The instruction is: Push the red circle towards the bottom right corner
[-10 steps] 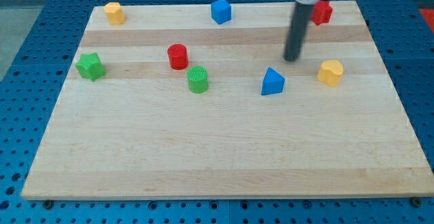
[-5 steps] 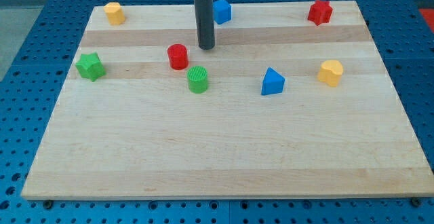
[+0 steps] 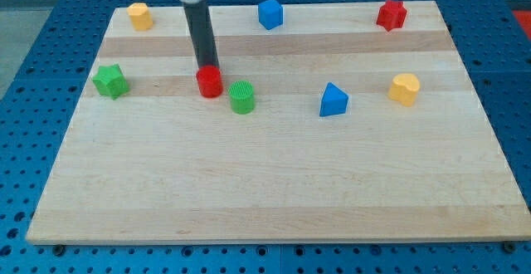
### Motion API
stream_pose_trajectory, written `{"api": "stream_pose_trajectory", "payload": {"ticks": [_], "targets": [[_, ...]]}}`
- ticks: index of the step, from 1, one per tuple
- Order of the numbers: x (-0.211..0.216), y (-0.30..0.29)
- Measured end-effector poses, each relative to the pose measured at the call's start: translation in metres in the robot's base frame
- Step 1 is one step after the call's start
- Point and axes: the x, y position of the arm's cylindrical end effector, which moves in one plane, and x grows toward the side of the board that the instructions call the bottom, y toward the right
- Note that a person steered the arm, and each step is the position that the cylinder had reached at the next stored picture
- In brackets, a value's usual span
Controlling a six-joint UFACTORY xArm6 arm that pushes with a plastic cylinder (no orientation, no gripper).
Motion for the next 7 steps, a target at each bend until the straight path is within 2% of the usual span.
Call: {"api": "stream_pose_trajectory", "payload": {"ticks": [1, 2, 3, 4, 6, 7], "targets": [[0.031, 0.050], [-0.012, -0.015], [-0.004, -0.027], [0.055, -0.002], [0.102, 0.006], [0.124, 0.107]]}}
